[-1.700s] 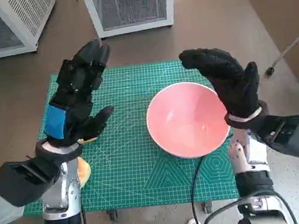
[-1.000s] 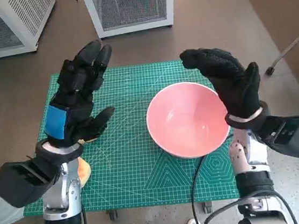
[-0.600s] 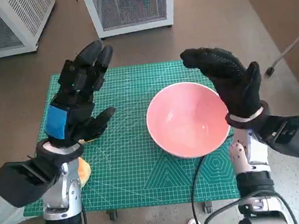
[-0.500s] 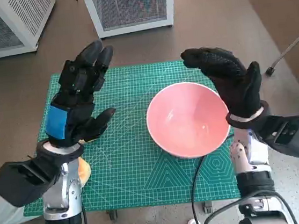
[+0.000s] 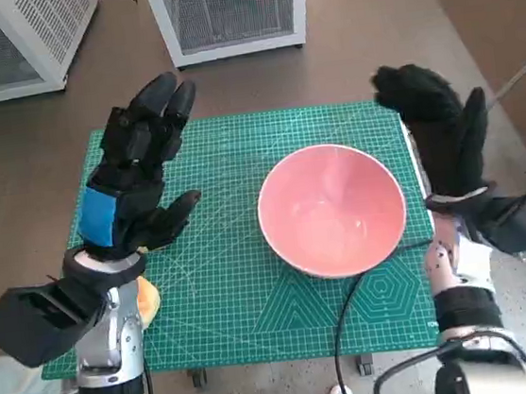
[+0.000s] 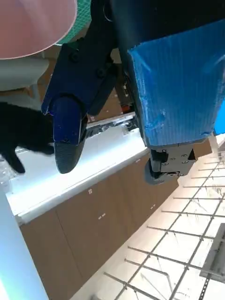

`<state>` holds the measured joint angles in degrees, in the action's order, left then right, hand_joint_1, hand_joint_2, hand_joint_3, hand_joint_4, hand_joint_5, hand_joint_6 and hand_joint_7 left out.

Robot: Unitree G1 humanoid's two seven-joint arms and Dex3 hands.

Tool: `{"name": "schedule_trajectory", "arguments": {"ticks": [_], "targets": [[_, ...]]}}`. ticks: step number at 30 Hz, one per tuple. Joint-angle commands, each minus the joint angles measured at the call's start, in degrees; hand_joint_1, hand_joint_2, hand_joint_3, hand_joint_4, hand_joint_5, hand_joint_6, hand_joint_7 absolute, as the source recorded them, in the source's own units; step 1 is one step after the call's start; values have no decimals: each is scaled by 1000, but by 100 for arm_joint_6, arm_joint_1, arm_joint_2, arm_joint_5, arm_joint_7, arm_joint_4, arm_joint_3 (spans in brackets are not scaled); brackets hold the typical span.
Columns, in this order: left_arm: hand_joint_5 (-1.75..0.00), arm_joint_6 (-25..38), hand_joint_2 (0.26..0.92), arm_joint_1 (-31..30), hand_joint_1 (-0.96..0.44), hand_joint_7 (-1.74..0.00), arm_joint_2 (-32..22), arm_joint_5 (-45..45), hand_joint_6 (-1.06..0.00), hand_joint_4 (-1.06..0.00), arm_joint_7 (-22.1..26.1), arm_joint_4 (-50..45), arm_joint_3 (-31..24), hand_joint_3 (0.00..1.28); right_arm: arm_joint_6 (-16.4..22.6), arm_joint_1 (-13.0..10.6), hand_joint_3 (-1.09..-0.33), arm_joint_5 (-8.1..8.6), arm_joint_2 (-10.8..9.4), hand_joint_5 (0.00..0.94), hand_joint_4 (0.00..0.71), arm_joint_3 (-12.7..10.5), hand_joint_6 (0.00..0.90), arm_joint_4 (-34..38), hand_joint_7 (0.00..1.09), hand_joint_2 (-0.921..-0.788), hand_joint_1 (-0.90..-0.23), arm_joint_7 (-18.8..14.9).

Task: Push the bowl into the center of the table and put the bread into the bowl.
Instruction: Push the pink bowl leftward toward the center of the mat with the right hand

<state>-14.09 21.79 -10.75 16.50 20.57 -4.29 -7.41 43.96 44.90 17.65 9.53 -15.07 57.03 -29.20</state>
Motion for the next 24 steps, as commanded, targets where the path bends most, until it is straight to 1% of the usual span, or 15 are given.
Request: {"name": "schedule_trajectory", "arguments": {"ticks": [1,5,10,14,19,24], "targets": [[-1,-59,921,-46,-594,-465,47,-5,-96,-243,-27,41,14,296,-20,56,-586,-342,197,11,258,-7,371,694,4,-921,-548,450],[-1,-76,921,-64,-595,-464,52,-26,-96,-243,-33,36,25,295,-119,75,-586,-542,350,13,266,-5,379,1099,8,-921,-541,716],[-1,-115,921,-92,-594,-464,49,-83,-94,-243,-60,31,31,297,-339,23,-594,-660,440,13,274,-39,390,1406,14,-921,-535,898],[0,-131,921,-103,-600,-464,46,-94,-92,-243,-66,40,36,302,-563,-45,-595,-678,452,12,275,-116,395,1576,16,-921,-535,978],[0,-133,921,-116,-603,-465,47,-58,-90,-242,-50,56,37,305,-876,-122,-581,-631,382,9,278,-246,418,1714,26,-921,-543,1028],[0,-111,921,-140,-602,-467,45,-52,-89,-242,-58,16,41,305,-1117,-203,-572,-692,284,11,286,-290,443,1792,37,-921,-542,1172]]}}
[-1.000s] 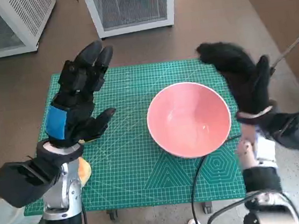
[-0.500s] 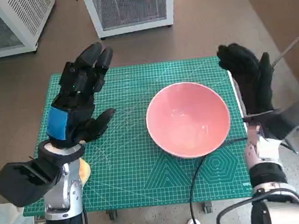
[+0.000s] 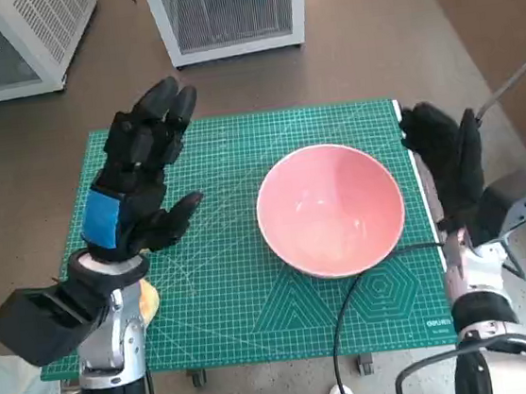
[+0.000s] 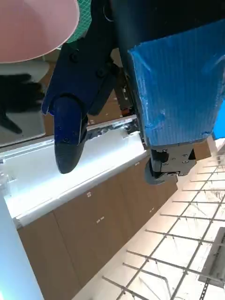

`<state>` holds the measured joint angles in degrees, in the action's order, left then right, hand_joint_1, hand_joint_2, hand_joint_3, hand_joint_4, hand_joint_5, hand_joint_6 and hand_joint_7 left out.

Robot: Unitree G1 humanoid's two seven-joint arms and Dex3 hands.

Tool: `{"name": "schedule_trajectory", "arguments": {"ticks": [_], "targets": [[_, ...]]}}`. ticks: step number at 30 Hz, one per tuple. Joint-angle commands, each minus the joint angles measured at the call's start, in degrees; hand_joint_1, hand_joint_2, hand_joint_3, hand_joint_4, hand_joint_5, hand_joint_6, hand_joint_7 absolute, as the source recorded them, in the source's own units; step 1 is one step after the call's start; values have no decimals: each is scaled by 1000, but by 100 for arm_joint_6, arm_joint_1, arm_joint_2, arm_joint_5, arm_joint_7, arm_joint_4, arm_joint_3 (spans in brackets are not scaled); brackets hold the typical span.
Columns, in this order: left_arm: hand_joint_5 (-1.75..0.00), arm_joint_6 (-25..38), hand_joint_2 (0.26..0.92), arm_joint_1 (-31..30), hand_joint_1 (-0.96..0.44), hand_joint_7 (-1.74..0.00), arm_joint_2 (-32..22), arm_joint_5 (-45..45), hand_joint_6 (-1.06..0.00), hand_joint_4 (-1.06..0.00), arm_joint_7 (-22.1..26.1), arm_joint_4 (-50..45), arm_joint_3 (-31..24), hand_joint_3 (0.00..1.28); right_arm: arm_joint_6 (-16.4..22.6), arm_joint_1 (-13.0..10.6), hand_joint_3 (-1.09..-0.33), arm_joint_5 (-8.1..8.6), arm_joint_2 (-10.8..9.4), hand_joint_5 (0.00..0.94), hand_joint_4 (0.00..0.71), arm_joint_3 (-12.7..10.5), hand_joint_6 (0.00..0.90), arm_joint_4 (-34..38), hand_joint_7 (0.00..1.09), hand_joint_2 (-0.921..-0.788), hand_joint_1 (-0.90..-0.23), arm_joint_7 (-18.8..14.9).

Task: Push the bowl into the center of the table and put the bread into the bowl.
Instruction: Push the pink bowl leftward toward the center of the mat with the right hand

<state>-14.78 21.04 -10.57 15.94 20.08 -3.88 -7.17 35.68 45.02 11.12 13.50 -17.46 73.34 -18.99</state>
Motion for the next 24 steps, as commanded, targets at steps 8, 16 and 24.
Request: {"name": "schedule_trajectory", "arguments": {"ticks": [8,16,24], "targets": [[0,-12,921,-113,-600,-470,-1,35,-88,-242,6,-70,-2,305,-625,-246,-562,-56,-290,13,301,-103,466,229,44,-921,-568,282],[0,30,921,-190,-596,-473,-50,73,-86,-242,12,-154,-42,302,-829,-202,-544,-11,-471,13,320,-175,483,229,46,-921,-565,274],[0,156,921,-284,-595,-474,-101,100,-85,-242,-26,-317,-92,301,-898,-123,-539,-30,-686,9,321,-204,496,213,47,-921,-553,263]]}}
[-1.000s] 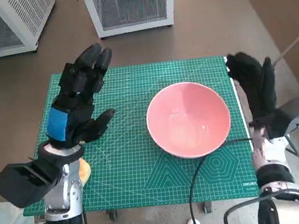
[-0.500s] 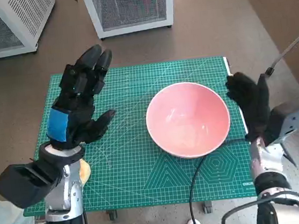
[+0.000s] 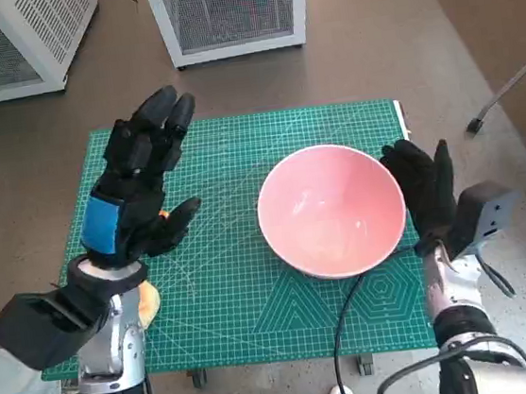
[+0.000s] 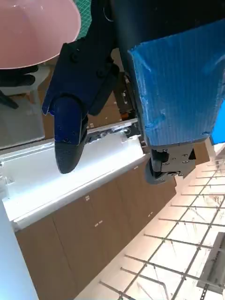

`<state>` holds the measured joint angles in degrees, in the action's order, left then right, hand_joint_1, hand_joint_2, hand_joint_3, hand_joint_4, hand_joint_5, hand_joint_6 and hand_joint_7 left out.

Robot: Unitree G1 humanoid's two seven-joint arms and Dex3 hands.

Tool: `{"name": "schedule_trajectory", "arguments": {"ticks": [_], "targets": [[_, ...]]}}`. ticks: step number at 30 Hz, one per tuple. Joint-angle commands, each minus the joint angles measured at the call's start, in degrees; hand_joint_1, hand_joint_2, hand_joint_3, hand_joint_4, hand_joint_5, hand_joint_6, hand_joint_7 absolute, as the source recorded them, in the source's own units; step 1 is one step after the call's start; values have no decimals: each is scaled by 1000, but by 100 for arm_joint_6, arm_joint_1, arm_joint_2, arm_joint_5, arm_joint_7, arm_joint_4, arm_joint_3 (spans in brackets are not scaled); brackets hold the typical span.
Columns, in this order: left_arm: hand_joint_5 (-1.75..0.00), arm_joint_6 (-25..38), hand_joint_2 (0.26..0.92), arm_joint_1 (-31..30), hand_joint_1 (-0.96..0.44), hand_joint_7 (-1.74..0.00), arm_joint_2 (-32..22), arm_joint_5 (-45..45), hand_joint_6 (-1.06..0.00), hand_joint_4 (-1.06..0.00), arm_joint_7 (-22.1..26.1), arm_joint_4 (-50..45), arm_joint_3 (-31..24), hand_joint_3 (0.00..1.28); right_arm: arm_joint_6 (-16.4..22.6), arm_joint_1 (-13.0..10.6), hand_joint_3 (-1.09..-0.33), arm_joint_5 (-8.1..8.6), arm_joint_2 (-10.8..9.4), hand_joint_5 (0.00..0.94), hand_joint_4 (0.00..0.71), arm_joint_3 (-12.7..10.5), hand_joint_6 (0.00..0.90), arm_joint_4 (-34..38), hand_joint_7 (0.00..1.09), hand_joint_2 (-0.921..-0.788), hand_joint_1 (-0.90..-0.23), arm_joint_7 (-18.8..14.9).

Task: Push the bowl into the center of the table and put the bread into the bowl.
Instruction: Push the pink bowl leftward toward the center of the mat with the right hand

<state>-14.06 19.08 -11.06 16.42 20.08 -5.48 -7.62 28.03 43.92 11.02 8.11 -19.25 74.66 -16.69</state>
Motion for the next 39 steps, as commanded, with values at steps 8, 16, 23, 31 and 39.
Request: {"name": "schedule_trajectory", "arguments": {"ticks": [8,16,23,31,39], "targets": [[0,207,921,-204,-598,-475,-98,106,-84,-241,-37,-333,-123,291,-159,133,-544,-83,-340,7,323,26,507,78,48,-921,-553,-22],[0,351,921,-318,-578,-479,-121,186,-81,-239,-56,-523,-210,263,-163,319,-549,-68,-487,5,325,38,507,70,44,-921,-553,-121],[-1,416,921,-409,-573,-491,-115,174,-94,-241,-121,-654,-241,256,-209,476,-527,-34,-629,4,327,10,510,76,41,-921,-565,-187],[-2,472,921,-470,-568,-499,-103,129,-94,-242,-206,-760,-220,252,-297,697,-518,-83,-821,4,330,48,514,91,40,-921,-571,-92],[-1,458,921,-515,-562,-505,-113,120,-90,-242,-218,-795,-211,250,-443,914,-517,-97,-1004,4,333,66,523,114,42,-921,-568,-42]]}}
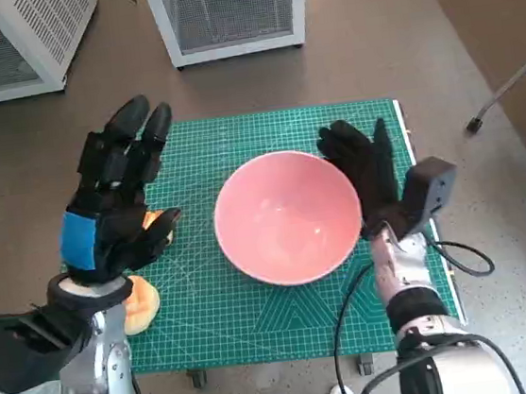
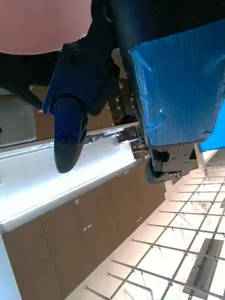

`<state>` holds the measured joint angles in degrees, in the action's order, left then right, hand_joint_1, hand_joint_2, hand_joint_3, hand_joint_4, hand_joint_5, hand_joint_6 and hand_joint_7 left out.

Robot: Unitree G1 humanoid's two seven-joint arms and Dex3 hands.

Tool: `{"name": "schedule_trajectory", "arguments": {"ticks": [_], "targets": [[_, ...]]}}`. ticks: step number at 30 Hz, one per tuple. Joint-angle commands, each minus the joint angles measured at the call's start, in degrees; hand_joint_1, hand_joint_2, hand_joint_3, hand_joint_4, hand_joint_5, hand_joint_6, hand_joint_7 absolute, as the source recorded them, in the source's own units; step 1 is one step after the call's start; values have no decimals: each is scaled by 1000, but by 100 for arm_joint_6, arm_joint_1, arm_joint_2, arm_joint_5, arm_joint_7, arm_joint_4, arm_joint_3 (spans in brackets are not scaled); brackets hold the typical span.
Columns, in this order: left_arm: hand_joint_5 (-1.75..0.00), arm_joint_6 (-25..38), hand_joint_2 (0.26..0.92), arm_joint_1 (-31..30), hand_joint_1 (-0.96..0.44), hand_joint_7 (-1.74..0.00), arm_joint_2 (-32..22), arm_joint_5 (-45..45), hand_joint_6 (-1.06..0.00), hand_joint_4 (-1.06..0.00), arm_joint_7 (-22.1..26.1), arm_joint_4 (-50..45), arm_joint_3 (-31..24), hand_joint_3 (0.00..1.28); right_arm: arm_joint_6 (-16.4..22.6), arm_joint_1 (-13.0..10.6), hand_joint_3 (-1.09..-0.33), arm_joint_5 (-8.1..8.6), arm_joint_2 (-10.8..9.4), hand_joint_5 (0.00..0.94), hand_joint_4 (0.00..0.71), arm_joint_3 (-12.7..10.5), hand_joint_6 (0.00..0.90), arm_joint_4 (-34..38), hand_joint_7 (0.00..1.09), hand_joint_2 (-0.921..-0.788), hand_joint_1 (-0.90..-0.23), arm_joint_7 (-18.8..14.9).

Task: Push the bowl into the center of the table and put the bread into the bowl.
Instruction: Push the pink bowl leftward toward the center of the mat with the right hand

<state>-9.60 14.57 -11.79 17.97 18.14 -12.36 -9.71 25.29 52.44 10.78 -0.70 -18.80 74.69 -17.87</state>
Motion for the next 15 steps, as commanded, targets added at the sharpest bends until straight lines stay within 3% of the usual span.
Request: {"name": "schedule_trajectory", "arguments": {"ticks": [1,15], "targets": [[-1,11,921,-72,-561,-506,-40,-32,-89,-242,-22,-113,-3,250,-196,88,-516,-75,-146,3,333,25,523,115,42,-921,-569,83],[0,10,921,-217,-550,-517,-68,-28,-57,-238,-32,-274,-45,256,-457,281,-516,-217,-351,0,328,135,519,157,37,-921,-572,202]]}}
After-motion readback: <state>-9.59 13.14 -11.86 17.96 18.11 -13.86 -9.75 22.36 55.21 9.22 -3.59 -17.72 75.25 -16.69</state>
